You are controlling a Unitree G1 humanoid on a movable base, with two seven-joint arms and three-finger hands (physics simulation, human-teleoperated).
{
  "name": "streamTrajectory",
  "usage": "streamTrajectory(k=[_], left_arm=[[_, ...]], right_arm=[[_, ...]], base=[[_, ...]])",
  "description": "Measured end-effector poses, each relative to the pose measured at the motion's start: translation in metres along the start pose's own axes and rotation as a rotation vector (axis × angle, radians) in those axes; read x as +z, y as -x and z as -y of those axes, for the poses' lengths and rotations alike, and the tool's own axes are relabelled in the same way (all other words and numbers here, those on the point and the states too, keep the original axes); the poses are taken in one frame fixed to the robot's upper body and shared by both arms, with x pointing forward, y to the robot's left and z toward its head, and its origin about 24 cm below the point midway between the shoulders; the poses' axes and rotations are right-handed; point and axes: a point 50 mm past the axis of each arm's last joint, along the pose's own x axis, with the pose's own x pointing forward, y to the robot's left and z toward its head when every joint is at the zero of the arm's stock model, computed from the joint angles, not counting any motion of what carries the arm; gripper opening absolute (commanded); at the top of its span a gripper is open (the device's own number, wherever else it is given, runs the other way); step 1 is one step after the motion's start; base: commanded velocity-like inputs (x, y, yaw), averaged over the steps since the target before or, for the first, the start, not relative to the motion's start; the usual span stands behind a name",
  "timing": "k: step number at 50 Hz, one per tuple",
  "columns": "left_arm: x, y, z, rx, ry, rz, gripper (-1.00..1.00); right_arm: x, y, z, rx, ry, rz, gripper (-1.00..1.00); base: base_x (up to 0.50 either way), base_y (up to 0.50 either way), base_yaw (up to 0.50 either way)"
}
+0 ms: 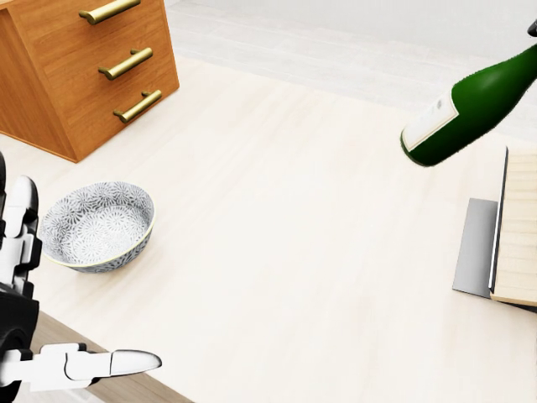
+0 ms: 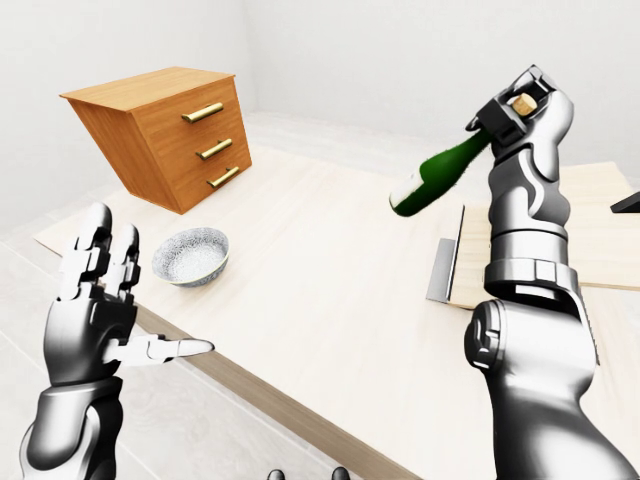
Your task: Put the wine bottle on the wine rack.
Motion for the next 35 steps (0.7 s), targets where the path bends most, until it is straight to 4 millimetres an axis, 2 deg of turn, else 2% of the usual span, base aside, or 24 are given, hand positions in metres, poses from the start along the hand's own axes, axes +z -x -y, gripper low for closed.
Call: streamTrajectory(k=[27,35], left_arm=[[-0.008,0.001,0.001,-0.001,0.013,-0.033,1.0],[-0.008,0.0,0.002,-0.003,0.015,-0.034,1.0]], right_arm=[[0.048,-0.002,0.026,-0.092,-0.063,0.116,-1.0],[0.064,0.001,0.027,-0.115,-0.088,0.172,-1.0]], base=[[0.0,0.0,0.0],[0.0,0.0,0.0]])
